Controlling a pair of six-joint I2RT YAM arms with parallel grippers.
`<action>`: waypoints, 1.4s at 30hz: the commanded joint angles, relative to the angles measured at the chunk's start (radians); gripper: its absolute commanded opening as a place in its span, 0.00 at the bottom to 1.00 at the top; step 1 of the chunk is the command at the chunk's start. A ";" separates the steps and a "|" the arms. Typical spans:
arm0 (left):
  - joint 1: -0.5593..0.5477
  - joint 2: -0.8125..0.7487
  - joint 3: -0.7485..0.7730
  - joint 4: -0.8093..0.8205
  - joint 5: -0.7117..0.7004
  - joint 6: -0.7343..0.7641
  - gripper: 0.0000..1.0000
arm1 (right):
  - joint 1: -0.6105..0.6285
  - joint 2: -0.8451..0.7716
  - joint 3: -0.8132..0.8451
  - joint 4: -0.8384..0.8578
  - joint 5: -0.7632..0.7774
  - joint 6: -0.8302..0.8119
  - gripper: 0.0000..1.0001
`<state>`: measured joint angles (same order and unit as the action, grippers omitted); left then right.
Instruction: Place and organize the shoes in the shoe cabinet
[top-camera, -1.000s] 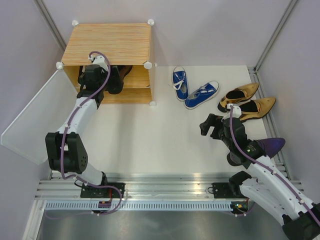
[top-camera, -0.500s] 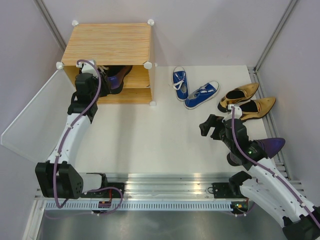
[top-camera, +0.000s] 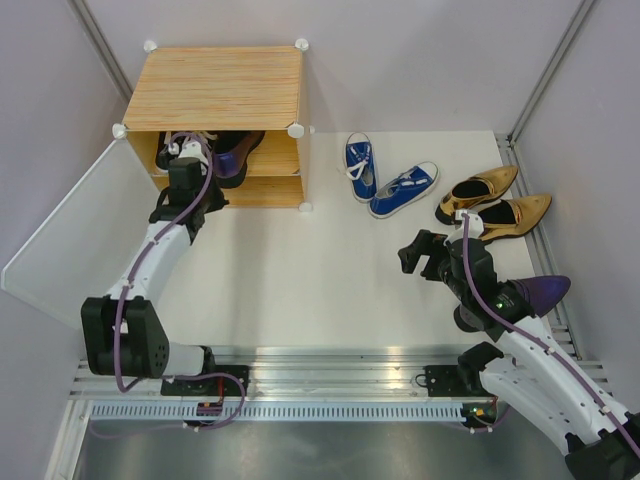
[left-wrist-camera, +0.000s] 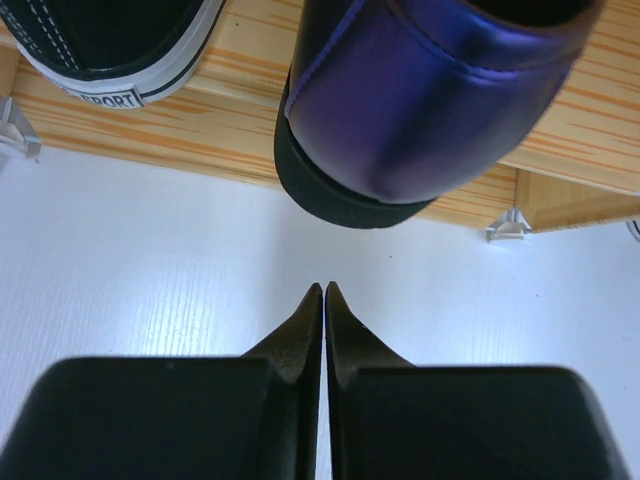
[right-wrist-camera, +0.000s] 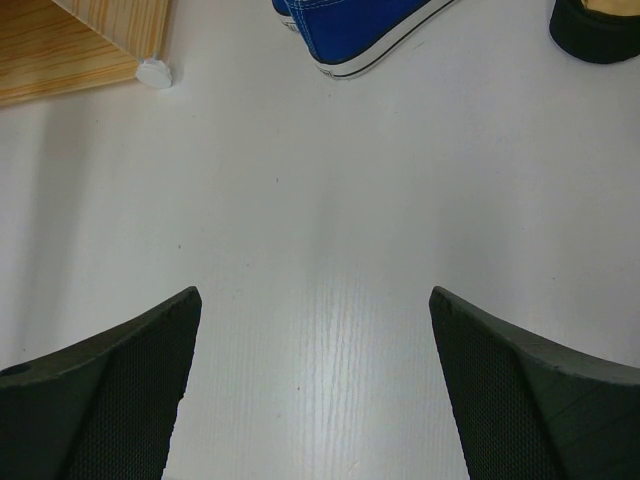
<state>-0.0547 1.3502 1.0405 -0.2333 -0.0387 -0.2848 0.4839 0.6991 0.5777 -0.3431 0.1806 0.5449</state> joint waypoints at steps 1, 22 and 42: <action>-0.002 0.050 0.076 0.023 -0.020 -0.017 0.02 | -0.004 -0.003 0.002 0.042 0.003 -0.005 0.98; -0.002 0.228 0.222 0.152 -0.027 0.029 0.02 | -0.007 0.019 0.013 0.044 0.037 -0.014 0.98; -0.004 0.040 0.142 0.080 0.016 -0.028 0.39 | -0.008 0.010 0.016 0.020 0.039 -0.005 0.98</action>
<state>-0.0547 1.5185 1.2007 -0.1497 -0.0399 -0.2874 0.4797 0.7258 0.5777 -0.3298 0.2077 0.5449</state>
